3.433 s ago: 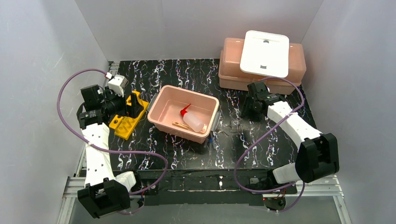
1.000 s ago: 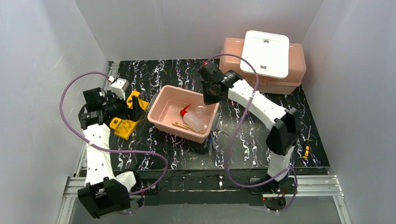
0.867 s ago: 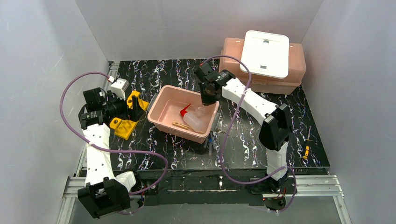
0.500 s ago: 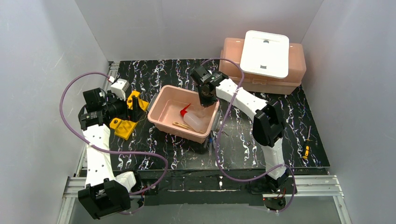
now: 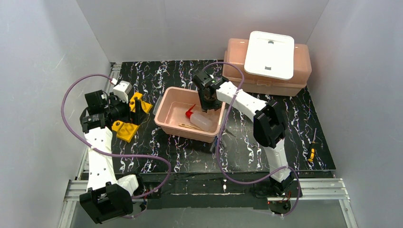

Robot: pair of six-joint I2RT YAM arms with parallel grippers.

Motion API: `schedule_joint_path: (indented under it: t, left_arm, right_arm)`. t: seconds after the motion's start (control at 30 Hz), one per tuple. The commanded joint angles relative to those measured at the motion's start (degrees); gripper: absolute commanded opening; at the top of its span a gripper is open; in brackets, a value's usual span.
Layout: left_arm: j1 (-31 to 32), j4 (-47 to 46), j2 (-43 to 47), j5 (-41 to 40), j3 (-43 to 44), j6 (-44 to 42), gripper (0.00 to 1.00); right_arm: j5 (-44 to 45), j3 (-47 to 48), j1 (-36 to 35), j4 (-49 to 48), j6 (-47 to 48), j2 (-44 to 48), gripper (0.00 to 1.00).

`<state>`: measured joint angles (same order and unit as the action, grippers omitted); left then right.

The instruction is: Organize the chemistry lab equipment

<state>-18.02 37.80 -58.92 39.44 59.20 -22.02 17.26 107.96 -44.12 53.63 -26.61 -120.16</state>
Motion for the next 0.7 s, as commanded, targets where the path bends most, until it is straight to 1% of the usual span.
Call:
schedule_joint_path:
  t: [0.0,0.17,0.37,0.43,0.5,0.63,0.67]
  left_arm:
    - [0.12,1.43,1.54,0.86,-0.75,-1.07,0.98]
    - [0.1,1.57,1.48,0.73,-0.87,-1.26,0.98]
    - [0.08,1.28,1.12,0.99,-1.49,-1.07,0.98]
    - [0.09,1.31,1.07,0.9,-1.36,-1.14,0.98]
    - [0.11,1.44,1.07,0.74,-1.36,-1.45,0.98]
    - [0.09,2.04,0.74,0.72,-0.72,-1.72,0.98]
    - [0.11,2.1,0.58,0.85,-0.53,-1.74,0.98]
  right_arm:
    - [0.56,3.49,0.0,-0.01,1.2,4.58,0.55]
    - [-0.74,5.59,-0.52,0.38,1.18,10.11,0.6]
    - [-1.25,1.31,-3.31,-0.51,-0.4,18.22,0.61]
    - [-1.04,-2.71,-3.48,-1.01,-2.03,22.06,0.6]
    - [0.52,-8.83,-3.37,-3.37,-3.03,27.19,0.58]
    - [2.93,-23.58,-1.78,-8.66,-4.47,39.21,0.53]
    - [1.86,-30.16,0.1,-11.75,-4.95,44.07,0.51]
